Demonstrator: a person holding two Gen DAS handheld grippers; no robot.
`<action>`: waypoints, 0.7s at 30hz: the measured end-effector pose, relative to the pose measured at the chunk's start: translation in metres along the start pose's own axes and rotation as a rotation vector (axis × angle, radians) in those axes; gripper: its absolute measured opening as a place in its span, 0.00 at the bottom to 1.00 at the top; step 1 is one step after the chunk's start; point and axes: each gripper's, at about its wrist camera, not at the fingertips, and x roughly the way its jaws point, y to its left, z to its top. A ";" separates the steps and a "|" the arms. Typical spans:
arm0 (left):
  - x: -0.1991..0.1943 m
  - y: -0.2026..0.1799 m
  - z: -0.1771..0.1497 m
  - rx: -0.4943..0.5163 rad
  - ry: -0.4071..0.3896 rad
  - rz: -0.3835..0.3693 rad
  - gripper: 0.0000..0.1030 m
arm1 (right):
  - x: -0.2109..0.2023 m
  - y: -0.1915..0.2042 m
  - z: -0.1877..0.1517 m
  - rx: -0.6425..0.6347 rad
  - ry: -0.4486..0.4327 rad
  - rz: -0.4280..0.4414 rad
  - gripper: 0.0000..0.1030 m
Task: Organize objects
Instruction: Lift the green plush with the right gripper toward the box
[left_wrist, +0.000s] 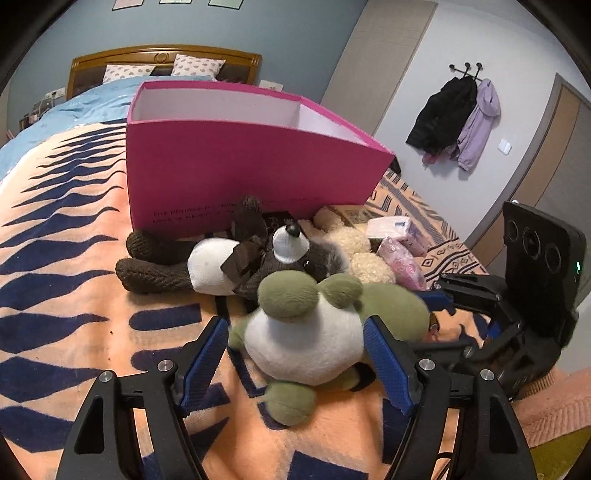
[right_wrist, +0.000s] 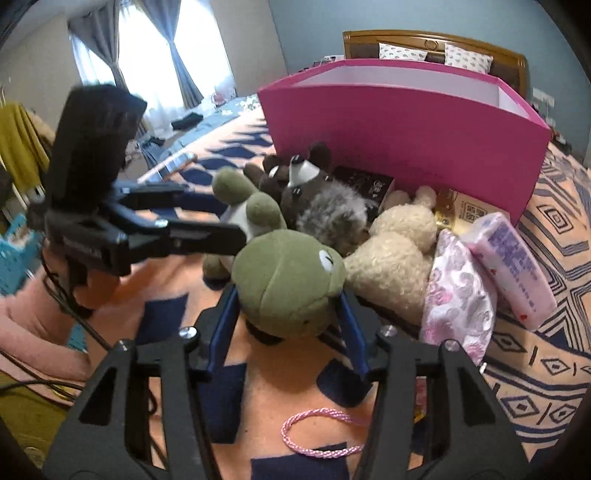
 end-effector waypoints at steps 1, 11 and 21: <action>-0.002 0.000 0.000 -0.001 -0.003 -0.010 0.75 | -0.003 -0.002 0.002 0.013 -0.004 0.014 0.53; 0.010 -0.009 -0.004 0.011 0.043 -0.058 0.75 | -0.019 -0.030 0.026 0.109 -0.046 0.046 0.50; 0.010 -0.008 -0.003 -0.004 0.030 -0.078 0.60 | -0.010 -0.022 0.035 0.054 -0.051 0.015 0.64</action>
